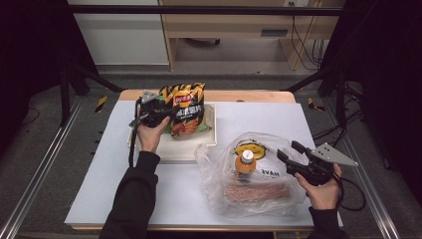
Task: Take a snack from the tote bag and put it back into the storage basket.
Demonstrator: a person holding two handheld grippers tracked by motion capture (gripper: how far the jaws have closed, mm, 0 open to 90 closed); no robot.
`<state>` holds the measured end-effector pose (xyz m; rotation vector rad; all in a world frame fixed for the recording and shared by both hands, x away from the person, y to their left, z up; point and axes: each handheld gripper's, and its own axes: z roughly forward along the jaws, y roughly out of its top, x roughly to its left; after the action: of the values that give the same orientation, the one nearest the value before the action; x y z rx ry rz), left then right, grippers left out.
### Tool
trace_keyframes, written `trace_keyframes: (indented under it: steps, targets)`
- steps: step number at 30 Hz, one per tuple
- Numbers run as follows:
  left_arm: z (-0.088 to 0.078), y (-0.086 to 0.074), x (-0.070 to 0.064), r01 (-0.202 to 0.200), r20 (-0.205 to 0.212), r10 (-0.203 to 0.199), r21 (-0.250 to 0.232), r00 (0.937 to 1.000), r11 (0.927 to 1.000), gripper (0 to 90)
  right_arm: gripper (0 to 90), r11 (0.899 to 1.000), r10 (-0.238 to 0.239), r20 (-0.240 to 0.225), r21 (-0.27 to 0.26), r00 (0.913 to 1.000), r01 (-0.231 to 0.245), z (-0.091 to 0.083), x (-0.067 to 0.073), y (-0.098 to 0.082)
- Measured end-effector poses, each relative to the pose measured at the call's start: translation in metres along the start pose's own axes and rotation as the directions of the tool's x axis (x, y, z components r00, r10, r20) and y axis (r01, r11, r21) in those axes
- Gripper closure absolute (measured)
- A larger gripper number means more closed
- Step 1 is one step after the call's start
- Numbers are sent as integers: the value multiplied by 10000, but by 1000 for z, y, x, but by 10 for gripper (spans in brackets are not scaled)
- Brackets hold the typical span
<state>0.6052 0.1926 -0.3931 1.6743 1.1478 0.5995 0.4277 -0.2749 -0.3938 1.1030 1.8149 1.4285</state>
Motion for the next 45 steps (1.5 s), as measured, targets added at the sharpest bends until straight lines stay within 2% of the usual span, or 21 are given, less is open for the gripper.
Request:
trace_keyframes:
  steps: [1, 4, 9, 13, 16, 21, 25, 32, 40, 45]
  targets:
    - [-1, -3, 1, -7, -57, 8, 90, 10000, 10000, 402, 361, 10000, 2, -2, -12, 10000, -2, 0, 0, 0]
    - [0, -9, 1, -49, -20, 50, 456, 10000, 9989, 521, 366, 10000, 3, 34, 45, 10000, -3, 1, 0, 0]
    - [7, -9, -3, -174, -203, 183, 420, 9996, 9990, 679, 377, 9999, -49, 56, 108, 10000, 49, 2, -1, -2]
    - [13, -6, -2, -307, -197, 315, 374, 9993, 9988, 696, 388, 10000, -33, 16, 85, 10000, 33, 1, -1, -2]
    - [19, -5, -1, -312, -70, 314, 270, 9995, 9991, 633, 397, 9999, -50, -36, 126, 10000, 50, 2, 0, -2]
    - [25, -6, 1, 31, 145, -32, 122, 9999, 9999, 479, 408, 9998, -101, -104, 180, 9999, 103, 4, 2, -3]
    - [19, -5, 1, -127, 172, 121, 376, 9998, 9992, 400, 408, 9998, -67, -109, 173, 9999, 69, 4, 1, -3]
    - [-11, -9, 0, -77, 284, 73, 149, 9996, 9999, 325, 430, 9999, -35, -188, 132, 9998, 37, 2, 3, -1]
    - [-53, -24, -15, -739, 486, 736, 41, 9961, 9973, 311, 461, 9995, -75, -427, 310, 9991, 88, 0, 9, 0]
    - [-73, -33, -26, -947, 763, 949, -64, 9926, 9955, 298, 486, 9991, -136, -709, 387, 9974, 164, 1, 13, -2]
